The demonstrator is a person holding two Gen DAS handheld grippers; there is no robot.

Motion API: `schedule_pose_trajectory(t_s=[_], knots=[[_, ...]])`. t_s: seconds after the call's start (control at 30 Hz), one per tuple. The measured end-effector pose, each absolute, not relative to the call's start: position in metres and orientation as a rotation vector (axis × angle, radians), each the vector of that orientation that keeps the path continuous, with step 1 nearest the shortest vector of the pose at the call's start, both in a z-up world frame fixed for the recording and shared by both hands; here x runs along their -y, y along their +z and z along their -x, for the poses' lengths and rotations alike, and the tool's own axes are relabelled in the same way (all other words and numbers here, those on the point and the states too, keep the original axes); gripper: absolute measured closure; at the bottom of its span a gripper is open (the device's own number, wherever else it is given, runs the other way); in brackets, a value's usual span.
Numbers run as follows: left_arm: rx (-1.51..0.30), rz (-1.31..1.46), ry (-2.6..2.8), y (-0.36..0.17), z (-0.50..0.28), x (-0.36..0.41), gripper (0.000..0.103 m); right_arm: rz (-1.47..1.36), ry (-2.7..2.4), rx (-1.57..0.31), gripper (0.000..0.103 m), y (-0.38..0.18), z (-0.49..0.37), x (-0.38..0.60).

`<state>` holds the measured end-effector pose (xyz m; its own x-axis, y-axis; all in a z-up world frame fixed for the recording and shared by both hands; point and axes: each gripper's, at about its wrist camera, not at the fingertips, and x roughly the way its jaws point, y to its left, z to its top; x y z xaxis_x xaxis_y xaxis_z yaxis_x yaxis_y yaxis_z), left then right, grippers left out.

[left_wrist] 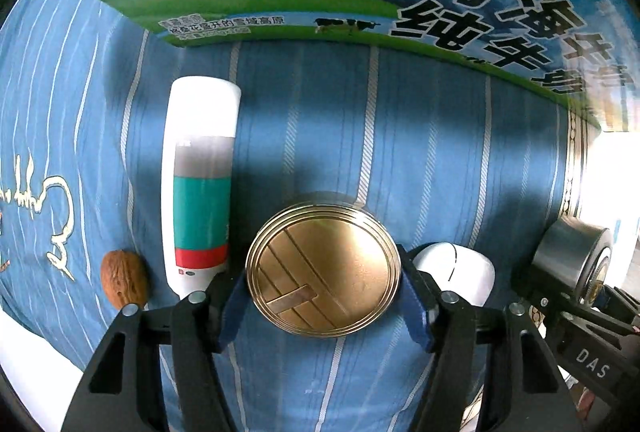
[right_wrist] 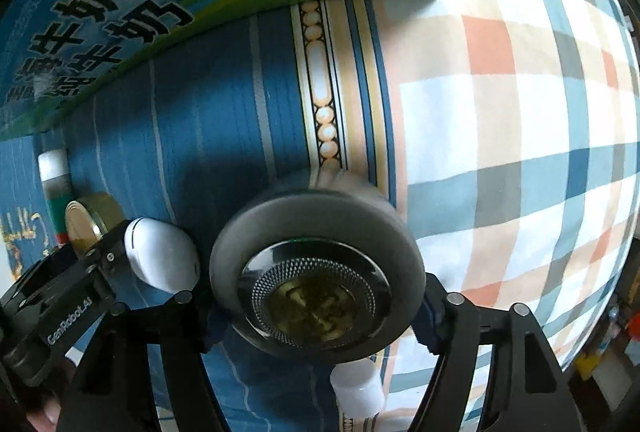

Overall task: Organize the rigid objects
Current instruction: 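Carry the gold tin and silver canister into the box and release both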

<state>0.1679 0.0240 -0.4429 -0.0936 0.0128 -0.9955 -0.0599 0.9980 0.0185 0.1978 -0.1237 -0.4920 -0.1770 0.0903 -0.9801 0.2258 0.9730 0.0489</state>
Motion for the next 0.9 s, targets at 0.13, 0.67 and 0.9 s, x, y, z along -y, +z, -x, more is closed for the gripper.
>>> schedule_pose_trajectory(t_s=[0.13,0.67,0.9], knots=[[-1.653,0.044,0.056,-0.436,-0.163,-0.027,0.04,-0.194,-0.127,-1.747,0.031,-0.494,-0.199,0.119],[-1.451,0.054,-0.044,-0.311,-0.103,-0.018,0.04,-0.202,0.043,-1.613,0.031,-0.412,-0.146,0.086],[-1.331,0.033,-0.09,-0.245,-0.107,-0.007,0.04,-0.193,0.082,-1.491,0.031,-0.338,-0.145,0.089]])
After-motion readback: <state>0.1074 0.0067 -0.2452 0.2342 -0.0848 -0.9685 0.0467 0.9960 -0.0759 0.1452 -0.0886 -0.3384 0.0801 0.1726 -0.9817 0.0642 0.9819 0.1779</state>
